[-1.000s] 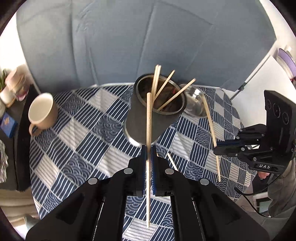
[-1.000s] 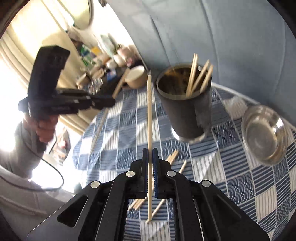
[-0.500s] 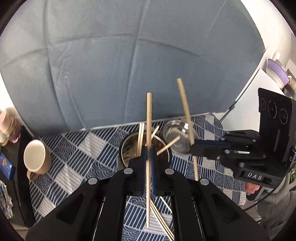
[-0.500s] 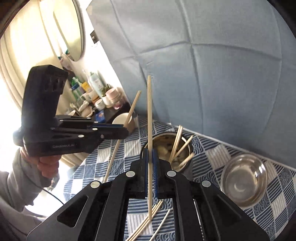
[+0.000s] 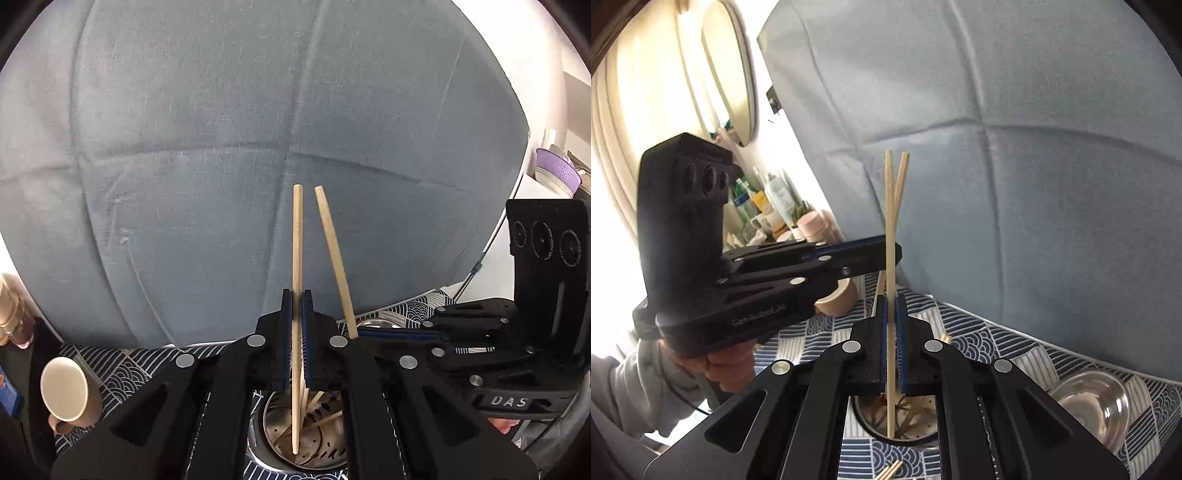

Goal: Organize utensils
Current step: 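Lower both chopsticks into the black holder and open both grippers, then raise both open grippers and move them back toward the remaining chopsticks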

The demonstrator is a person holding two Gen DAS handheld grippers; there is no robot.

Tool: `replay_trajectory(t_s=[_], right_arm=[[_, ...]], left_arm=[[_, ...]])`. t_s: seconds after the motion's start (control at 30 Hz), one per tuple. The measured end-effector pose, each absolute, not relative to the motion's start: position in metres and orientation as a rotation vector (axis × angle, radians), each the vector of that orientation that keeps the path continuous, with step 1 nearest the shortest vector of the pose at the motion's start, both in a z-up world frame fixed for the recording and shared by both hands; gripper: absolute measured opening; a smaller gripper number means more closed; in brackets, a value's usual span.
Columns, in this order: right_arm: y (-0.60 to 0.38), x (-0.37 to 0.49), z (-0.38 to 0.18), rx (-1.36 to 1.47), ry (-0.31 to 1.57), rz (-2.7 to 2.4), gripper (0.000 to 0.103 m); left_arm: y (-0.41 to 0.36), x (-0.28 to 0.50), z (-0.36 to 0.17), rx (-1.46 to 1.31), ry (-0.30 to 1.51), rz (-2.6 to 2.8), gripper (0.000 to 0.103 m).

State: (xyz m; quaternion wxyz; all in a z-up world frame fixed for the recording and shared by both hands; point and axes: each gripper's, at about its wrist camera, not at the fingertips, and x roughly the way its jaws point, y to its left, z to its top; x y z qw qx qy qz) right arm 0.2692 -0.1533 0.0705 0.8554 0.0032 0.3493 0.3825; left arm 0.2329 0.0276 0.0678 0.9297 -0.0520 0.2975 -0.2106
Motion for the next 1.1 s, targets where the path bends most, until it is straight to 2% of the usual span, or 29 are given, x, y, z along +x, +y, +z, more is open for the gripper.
replay_trajectory(t_s=[0.17, 0.33, 0.4, 0.5, 0.57, 0.67, 0.7, 0.77, 0.87, 1.1], right_arm=[[-0.162, 0.278, 0.042, 0.043, 0.789, 0.791, 0.005], [-0.171, 0.279, 0.036, 0.089, 0.791, 0.792, 0.008], [-0.178, 0.277, 0.039, 0.108, 0.796, 0.797, 0.009], [-0.187, 0.278, 0.044, 0.126, 0.788, 0.780, 0.009], [-0.193, 0.277, 0.047, 0.131, 0.783, 0.757, 0.009], [-0.200, 0.274, 0.050, 0.146, 0.789, 0.725, 0.010], [-0.202, 0.274, 0.051, 0.151, 0.794, 0.705, 0.015], [-0.207, 0.272, 0.052, 0.164, 0.801, 0.679, 0.018], [-0.211, 0.263, 0.059, 0.157, 0.791, 0.660, 0.021], [-0.214, 0.236, 0.062, 0.099, 0.789, 0.640, 0.040]], left_arm=[[0.023, 0.239, 0.035, -0.102, 0.670, -0.434, 0.005], [0.027, 0.241, 0.024, -0.116, 0.715, -0.436, 0.006], [0.029, 0.243, 0.023, -0.122, 0.746, -0.436, 0.016], [0.037, 0.238, 0.026, -0.147, 0.731, -0.429, 0.021], [0.045, 0.232, 0.028, -0.162, 0.728, -0.418, 0.030], [0.052, 0.224, 0.029, -0.153, 0.723, -0.395, 0.036], [0.054, 0.221, 0.029, -0.152, 0.724, -0.388, 0.037], [0.059, 0.216, 0.030, -0.153, 0.735, -0.382, 0.039], [0.064, 0.207, 0.028, -0.149, 0.749, -0.364, 0.048], [0.066, 0.180, 0.010, -0.157, 0.807, -0.339, 0.060]])
